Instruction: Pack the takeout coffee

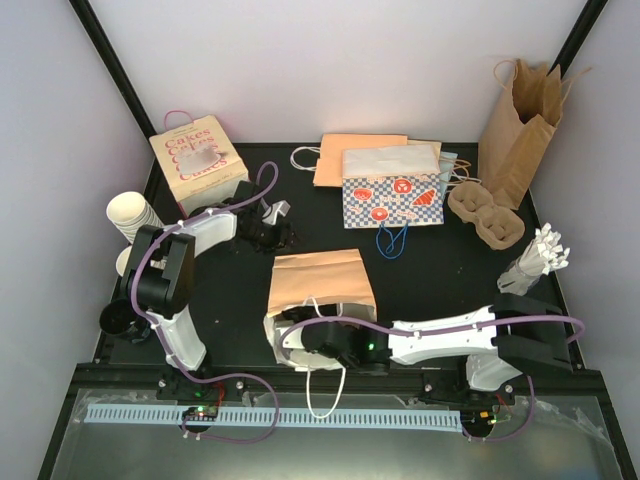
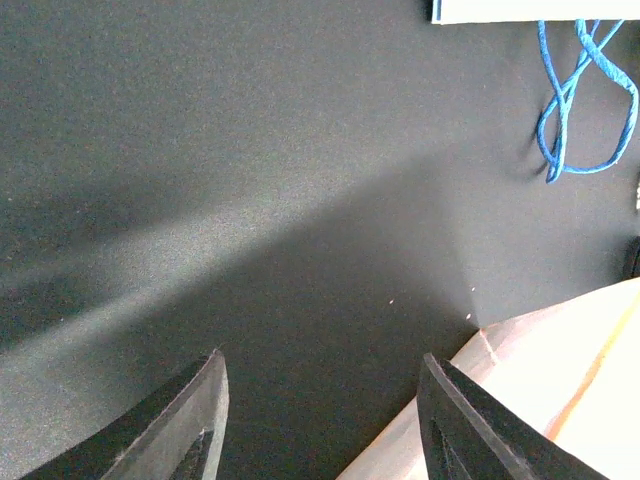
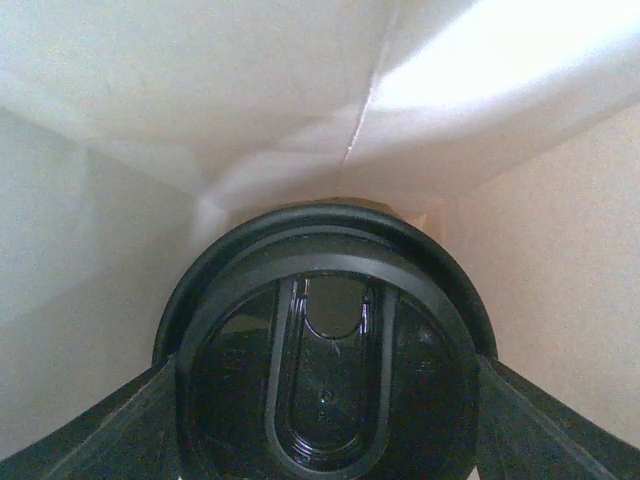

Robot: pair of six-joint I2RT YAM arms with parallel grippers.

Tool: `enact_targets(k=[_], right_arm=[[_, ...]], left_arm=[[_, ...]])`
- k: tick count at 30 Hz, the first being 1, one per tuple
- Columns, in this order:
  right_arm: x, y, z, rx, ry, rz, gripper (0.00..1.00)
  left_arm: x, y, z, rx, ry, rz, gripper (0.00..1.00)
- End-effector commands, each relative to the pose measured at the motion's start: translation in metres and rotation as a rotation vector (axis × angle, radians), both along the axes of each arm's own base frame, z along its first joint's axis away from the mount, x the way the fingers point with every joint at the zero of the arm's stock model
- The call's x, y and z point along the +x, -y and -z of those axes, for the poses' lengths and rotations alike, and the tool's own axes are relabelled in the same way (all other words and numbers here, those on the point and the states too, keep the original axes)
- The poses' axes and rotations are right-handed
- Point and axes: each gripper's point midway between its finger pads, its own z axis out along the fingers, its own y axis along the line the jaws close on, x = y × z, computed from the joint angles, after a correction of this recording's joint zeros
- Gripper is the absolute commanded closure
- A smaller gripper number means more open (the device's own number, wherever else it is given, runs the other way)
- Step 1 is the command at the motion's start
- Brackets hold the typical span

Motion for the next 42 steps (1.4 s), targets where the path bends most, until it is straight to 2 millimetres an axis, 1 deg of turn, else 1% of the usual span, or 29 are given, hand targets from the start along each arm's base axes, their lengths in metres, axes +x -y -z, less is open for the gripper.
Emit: enact_targets(k=[1,11,18,26,33,42], right_arm=[[0.005,-0.003,0.0,-0.001,-0.001,0.012,0.41],[0.015,0.004,0.011,-0.072,0.021,0.056,0.41],[0.021,0.007,0.016,-0.113,0.036,0.078,0.41],[0.027,0.01,0.023,-0.154,0.04,0.093,0.41],[0.03,0.011,0.033,-0.18,0.031,0.094,0.4],[0.04,0.02,0.05,-0.234,0.0,0.12,0.4]], left_arm=[[-0.002,0.005,-0.01,-0.03,0.032,0.027,0.46],[-0.012,0.006,-0.008,-0.042,0.006,0.016,0.51],[-0.019,0.01,-0.004,-0.062,-0.032,0.008,0.59],[-0.034,0.012,-0.005,-0.104,-0.083,-0.017,0.64],[-0.042,0.012,-0.003,-0.107,-0.102,-0.013,0.64],[-0.046,0.014,-0.002,-0.109,-0.109,-0.009,0.64]])
